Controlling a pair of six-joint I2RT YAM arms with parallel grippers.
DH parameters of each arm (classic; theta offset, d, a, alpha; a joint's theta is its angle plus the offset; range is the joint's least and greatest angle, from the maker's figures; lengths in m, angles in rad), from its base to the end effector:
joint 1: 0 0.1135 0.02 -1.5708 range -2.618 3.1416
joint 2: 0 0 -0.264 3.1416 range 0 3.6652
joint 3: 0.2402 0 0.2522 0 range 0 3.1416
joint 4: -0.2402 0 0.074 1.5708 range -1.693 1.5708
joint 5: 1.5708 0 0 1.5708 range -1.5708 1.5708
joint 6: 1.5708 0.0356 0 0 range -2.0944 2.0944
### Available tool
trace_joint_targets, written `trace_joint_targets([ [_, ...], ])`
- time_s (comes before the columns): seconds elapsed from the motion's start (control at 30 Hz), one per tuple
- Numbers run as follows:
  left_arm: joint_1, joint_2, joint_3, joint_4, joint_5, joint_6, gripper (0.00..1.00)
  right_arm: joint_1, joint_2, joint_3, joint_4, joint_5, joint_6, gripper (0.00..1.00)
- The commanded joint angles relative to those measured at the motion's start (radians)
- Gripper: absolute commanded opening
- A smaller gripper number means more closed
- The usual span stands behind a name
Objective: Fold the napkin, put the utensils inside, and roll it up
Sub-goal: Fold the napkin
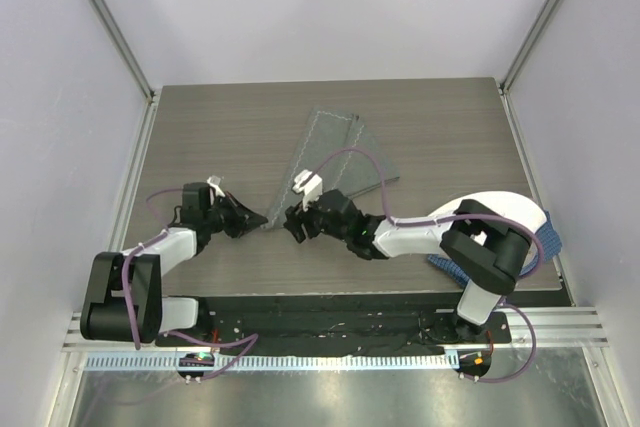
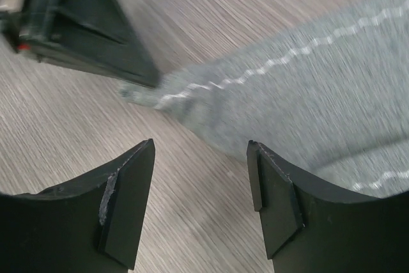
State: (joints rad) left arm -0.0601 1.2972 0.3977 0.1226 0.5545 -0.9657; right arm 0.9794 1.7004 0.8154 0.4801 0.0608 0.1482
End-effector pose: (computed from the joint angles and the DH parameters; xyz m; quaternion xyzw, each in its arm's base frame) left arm 0.2208 -0.0321 0.1401 -0.2929 0.8439 -0.4024 0.2001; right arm 0.2005 0.2946 0.1806 -0.3216 0.7702 0.2726 0.4786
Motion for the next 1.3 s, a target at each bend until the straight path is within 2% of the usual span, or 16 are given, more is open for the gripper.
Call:
trace_joint_targets([
  [0.0, -0.004, -0.036, 0.039, 0.014, 0.033, -0.013, 0.00, 0.108, 0.056, 0.034, 0.184, 0.213, -0.197, 0.68],
  [0.17, -0.004, -0.044, 0.046, 0.003, 0.048, -0.019, 0.00, 0.224, 0.146, 0.093, 0.236, 0.367, -0.305, 0.68],
  [0.3, -0.004, -0.058, 0.041, -0.001, 0.058, -0.024, 0.00, 0.263, 0.200, 0.120, 0.279, 0.471, -0.370, 0.68],
  [0.73, -0.003, -0.113, 0.030, -0.034, 0.056, -0.030, 0.00, 0.292, 0.337, 0.217, 0.387, 0.613, -0.498, 0.62],
  [0.97, -0.004, -0.122, 0.026, -0.035, 0.064, -0.033, 0.00, 0.295, 0.363, 0.226, 0.414, 0.594, -0.530, 0.41],
  [1.13, -0.003, -0.110, 0.024, -0.034, 0.076, -0.033, 0.00, 0.294, 0.381, 0.223, 0.439, 0.573, -0.565, 0.20],
  [1.17, -0.004, -0.108, 0.026, -0.034, 0.078, -0.033, 0.02, 0.295, 0.383, 0.223, 0.442, 0.573, -0.568, 0.17],
  [1.23, -0.003, -0.111, 0.033, -0.034, 0.073, -0.031, 0.17, 0.295, 0.389, 0.220, 0.453, 0.580, -0.575, 0.09],
  [1.27, 0.003, -0.111, 0.038, -0.034, 0.073, -0.028, 0.28, 0.294, 0.389, 0.217, 0.454, 0.586, -0.575, 0.06],
])
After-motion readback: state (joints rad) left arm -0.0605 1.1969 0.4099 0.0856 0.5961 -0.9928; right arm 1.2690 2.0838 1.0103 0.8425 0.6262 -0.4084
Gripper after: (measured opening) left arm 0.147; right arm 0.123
